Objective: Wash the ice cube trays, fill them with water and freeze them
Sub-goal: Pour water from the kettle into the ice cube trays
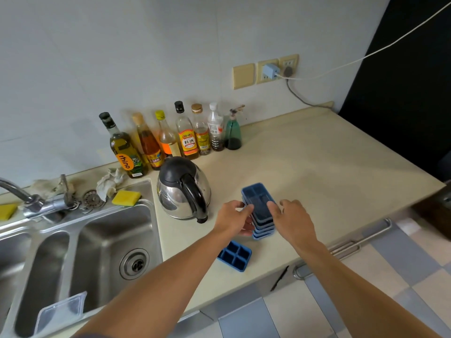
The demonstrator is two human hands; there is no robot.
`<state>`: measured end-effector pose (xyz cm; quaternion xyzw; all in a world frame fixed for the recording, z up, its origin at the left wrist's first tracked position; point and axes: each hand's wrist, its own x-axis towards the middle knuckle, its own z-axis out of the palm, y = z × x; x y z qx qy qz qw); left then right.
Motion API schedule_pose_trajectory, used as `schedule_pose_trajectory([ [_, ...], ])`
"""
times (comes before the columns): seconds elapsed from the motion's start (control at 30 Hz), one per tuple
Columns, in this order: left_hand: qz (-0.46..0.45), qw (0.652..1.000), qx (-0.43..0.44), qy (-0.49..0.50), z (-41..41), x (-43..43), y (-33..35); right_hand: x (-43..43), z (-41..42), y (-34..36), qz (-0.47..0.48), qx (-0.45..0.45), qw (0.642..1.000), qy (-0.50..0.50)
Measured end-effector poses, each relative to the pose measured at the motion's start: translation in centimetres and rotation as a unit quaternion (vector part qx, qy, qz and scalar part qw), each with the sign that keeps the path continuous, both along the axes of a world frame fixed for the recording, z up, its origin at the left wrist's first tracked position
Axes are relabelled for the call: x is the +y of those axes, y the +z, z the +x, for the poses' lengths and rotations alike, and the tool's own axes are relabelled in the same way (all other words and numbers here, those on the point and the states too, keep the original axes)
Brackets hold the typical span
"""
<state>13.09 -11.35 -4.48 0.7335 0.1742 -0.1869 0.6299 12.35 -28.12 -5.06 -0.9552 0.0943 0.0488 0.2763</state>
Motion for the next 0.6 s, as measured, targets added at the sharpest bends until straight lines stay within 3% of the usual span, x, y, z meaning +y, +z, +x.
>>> schedule_pose_trajectory([
  [0.07, 0.044, 0.999, -0.008, 0.009, -0.6, 1.2, -1.0, -0.2, -0.9, -0.6, 0.037, -0.009, 0.998, -0.043],
  [0.17, 0.178, 0.983, -0.047, 0.009, -2.3, 4.3, -3.3, -0.4, -3.1, -2.3, 0.130, 0.023, 0.982, -0.133],
  [0.27, 0.274, 0.960, -0.059, -0.013, -4.1, 7.6, -5.3, 0.6, -4.6, -4.4, 0.130, 0.106, 0.978, -0.128],
  [0.47, 0.214, 0.971, 0.020, -0.105, -5.7, 10.4, -6.6, 4.9, -6.7, -6.4, 0.208, 0.202, 0.953, -0.092],
  [0.6, 0.161, 0.983, 0.031, -0.087, -6.7, 11.6, -7.4, 8.1, -6.7, -6.7, 0.146, 0.200, 0.969, -0.017],
])
